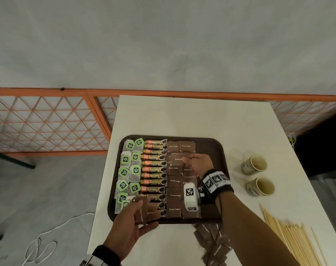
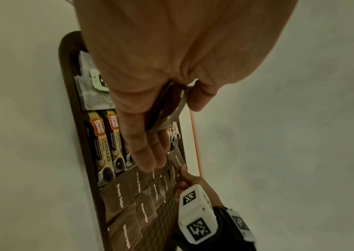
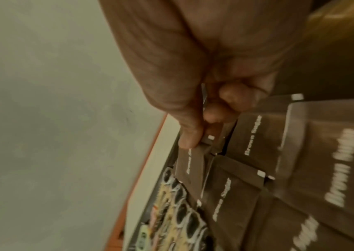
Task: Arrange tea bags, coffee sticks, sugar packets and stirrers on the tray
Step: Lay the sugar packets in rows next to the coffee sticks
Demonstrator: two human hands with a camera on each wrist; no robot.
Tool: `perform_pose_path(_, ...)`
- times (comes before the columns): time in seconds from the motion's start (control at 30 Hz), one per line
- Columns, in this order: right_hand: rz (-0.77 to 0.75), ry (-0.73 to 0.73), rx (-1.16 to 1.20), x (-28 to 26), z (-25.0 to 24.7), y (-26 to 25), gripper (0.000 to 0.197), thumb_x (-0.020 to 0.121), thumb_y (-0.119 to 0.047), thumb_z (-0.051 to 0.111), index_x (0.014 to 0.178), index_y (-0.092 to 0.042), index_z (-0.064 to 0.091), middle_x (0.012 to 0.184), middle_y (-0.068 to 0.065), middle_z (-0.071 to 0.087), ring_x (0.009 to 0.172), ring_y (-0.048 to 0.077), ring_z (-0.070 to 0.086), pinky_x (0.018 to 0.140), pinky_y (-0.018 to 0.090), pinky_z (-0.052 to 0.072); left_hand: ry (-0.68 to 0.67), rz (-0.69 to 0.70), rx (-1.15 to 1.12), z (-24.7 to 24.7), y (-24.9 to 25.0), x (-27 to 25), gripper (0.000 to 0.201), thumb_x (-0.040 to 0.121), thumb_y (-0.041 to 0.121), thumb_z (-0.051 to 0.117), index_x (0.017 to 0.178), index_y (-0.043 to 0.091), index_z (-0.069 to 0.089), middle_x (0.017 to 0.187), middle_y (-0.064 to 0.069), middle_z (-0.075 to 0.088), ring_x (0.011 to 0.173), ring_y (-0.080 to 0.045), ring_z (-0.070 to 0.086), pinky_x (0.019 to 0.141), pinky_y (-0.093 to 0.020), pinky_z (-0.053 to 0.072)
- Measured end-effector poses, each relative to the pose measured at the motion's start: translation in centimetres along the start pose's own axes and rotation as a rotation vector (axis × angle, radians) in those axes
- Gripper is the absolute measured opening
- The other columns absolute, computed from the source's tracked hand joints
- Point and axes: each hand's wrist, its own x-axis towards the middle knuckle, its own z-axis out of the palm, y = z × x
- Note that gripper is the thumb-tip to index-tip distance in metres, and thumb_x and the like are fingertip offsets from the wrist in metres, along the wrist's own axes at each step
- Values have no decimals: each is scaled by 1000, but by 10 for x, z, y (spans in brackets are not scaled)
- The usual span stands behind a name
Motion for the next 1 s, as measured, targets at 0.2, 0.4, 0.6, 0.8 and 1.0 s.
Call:
perform_pose_path(0.2, 56, -12, -65, 26, 16, -13, 14, 81, -22, 79, 77, -17, 66, 69, 1, 68, 48, 9, 53, 43, 19, 45, -23, -17, 46, -11, 7, 4, 29, 105, 17, 39, 119, 6, 62, 103, -23, 73, 97, -41, 70, 81, -54, 58)
perform_pose_path(0.4, 34, 67, -235, 39, 23, -15, 14, 74, -26, 81, 76, -13, 76, 84, 3, 76, 85, 20, 72, 83, 37, 60, -55, -21, 17, -13, 9, 2, 26, 103, 13, 43, 122, 8, 59, 105, -21, 73, 101, -41, 69, 79, -52, 58)
perform_pose_path(0.6, -21, 113, -316, 33, 19, -20, 22, 76, -27, 82, 84, -9, 74, 92, 6, 75, 89, 19, 70, 82, 29, 57, -114, 45, 18, -3, 15, -1, 24, 101, 10, 45, 120, 7, 59, 107, -17, 74, 99, -37, 71, 81, -53, 59)
perform_pose_path(0.8, -401, -134, -361, -64, 0, -45, 30, 87, -44, 67, 80, -14, 67, 78, 1, 70, 71, 17, 65, 70, 25, 50, -168, 146, 174, 13, 16, 0, 23, 96, 19, 54, 114, 7, 59, 99, -16, 75, 90, -36, 73, 69, -45, 62)
perform_pose_path(1.0, -536, -477, -481, -123, -5, -21, 40, 85, -55, 63, 77, -16, 69, 70, 3, 65, 55, 7, 53, 57, 23, 44, -178, 203, 296, 46, 8, 3, 41, 101, 41, 40, 109, 6, 61, 73, -11, 69, 60, -28, 64, 50, -32, 53)
